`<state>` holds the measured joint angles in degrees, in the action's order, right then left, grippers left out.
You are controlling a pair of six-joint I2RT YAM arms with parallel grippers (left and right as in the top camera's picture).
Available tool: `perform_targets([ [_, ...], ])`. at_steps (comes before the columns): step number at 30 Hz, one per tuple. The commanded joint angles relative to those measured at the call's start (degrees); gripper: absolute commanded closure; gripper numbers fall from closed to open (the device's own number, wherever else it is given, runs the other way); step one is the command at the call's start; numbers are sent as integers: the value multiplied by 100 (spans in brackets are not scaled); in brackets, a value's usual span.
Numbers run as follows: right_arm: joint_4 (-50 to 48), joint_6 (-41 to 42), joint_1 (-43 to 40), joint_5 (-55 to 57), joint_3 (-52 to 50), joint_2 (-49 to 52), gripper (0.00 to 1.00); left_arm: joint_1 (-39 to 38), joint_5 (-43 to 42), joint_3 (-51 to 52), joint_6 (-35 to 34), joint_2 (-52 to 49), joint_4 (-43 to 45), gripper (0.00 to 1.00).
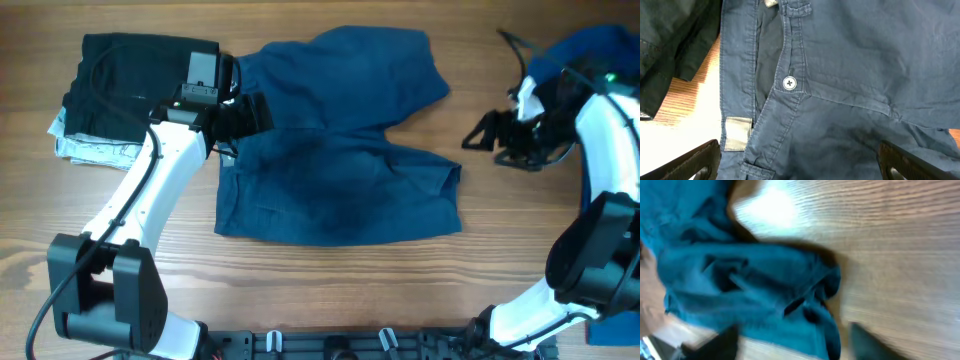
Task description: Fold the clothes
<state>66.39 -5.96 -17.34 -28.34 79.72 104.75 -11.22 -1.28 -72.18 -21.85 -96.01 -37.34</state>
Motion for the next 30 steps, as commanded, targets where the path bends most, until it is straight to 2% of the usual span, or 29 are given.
perform_targets([
  [1,-575,494,-76,-245,-605,-17,96,26,96,-20,48,31,-4,0],
  [11,-1416,645,-33,-216,-1211,-15,95,26,96,-20,46,31,-2,0],
  [18,-2094,1283,-24,-229,-1768,-15,96,26,96,-15,46,31,-22,0],
  [25,-2444,1375,-24,-1060,-1856,-15,96,26,94,-15,46,31,-37,0],
  [30,-2645,1561,-13,-1054,-1860,-15,96,26,96,-15,46,31,-68,0],
])
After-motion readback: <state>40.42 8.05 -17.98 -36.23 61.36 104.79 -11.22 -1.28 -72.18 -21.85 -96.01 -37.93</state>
